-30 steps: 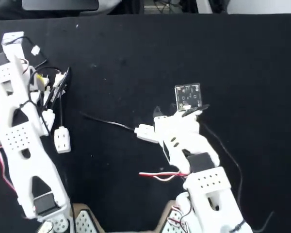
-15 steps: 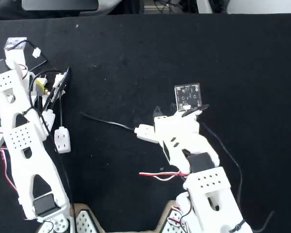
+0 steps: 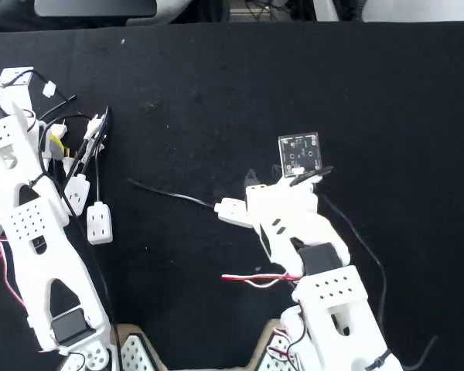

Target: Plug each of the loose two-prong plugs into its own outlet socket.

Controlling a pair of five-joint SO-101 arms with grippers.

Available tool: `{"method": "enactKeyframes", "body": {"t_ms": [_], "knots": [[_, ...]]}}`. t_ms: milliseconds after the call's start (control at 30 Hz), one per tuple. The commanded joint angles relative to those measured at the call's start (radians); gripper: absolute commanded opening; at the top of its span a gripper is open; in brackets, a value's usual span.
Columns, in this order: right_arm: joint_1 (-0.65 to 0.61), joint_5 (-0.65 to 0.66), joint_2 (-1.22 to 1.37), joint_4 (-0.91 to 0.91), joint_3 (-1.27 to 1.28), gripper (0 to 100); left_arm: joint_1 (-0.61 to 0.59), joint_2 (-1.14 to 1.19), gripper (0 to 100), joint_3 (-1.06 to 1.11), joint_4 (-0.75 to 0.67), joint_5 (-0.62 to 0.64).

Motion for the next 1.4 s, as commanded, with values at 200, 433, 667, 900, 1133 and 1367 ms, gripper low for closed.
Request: {"method": "enactKeyframes", "body": {"t_ms": [200,433,667,900,1133,1367], "knots": [[-0.012,0.008,-0.028,0.0,-0.012,14.5,-0.033,-0.021,22,0.151,0.02,0.112],[-0.012,0.008,-0.028,0.0,-0.015,14.5,-0.028,-0.021,22,0.142,0.021,0.112],[-0.012,0.008,-0.028,0.0,-0.012,14.5,-0.016,-0.023,22,0.14,0.021,0.141],[-0.012,0.006,-0.028,0.0,-0.012,14.5,-0.033,-0.023,22,0.133,0.021,0.141],[-0.012,0.008,-0.028,0.0,-0.013,14.5,-0.027,-0.021,22,0.133,0.021,0.175],[-0.012,0.008,-0.028,0.0,-0.012,14.5,-0.008,-0.021,15,0.15,0.023,0.143]]}}
